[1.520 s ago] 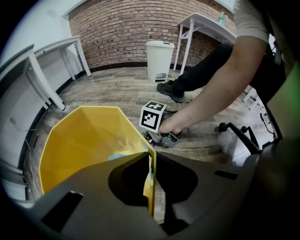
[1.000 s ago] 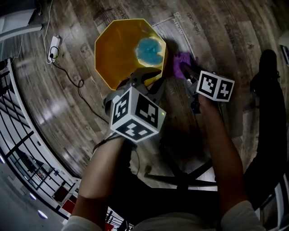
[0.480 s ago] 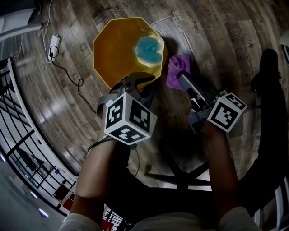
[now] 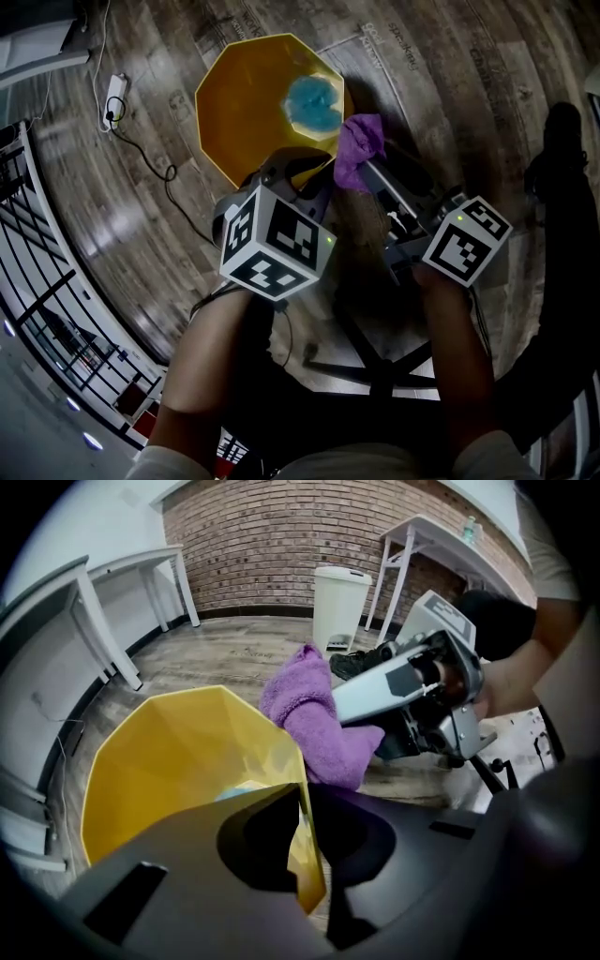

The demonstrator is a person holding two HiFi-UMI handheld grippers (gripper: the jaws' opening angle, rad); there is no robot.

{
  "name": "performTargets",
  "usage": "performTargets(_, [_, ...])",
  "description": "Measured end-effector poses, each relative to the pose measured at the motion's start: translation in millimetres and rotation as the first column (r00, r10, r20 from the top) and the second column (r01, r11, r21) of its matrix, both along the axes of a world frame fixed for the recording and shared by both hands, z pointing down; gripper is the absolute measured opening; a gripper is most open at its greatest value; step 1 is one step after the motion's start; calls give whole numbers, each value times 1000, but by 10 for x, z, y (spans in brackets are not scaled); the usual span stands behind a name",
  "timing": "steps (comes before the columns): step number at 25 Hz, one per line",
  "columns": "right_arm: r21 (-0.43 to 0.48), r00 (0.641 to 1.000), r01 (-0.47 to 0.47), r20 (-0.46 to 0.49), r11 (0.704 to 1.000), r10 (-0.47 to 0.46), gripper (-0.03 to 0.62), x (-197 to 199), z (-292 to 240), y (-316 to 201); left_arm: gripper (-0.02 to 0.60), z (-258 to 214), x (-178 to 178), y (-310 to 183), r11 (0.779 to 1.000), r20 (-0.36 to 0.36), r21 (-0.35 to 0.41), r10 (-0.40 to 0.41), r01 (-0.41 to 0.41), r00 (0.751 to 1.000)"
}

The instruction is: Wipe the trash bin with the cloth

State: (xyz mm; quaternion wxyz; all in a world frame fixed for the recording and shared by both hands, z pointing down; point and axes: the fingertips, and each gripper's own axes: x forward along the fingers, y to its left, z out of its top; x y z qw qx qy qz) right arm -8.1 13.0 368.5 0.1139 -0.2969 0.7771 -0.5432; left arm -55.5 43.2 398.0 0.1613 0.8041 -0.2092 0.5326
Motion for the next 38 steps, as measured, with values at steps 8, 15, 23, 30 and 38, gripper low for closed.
performTargets(8, [-5, 1000, -30, 8, 1000, 30, 141, -9, 85, -29, 23, 1, 6, -5, 1000, -21, -15, -13, 13, 1000])
performTargets(15, [-13, 992, -54, -116, 998, 52, 140, 5, 215, 4, 23, -7, 5, -8, 1000, -26, -14, -22, 21, 999])
performTargets(23, [-70, 981, -57, -188, 996, 43, 140, -22, 518, 7, 23, -9, 18, -11, 1000, -31, -9, -19, 19, 999])
performTargets(30, [-128, 961, -64, -274, 990, 27, 140, -34, 963, -63, 23, -11, 22, -5, 1000, -40, -11, -18, 17, 999])
performTargets(38, [-214, 933, -57, -359, 975, -25, 140, -96, 1593, -176, 25, -39, 29, -35, 998, -71, -14, -54, 53, 996])
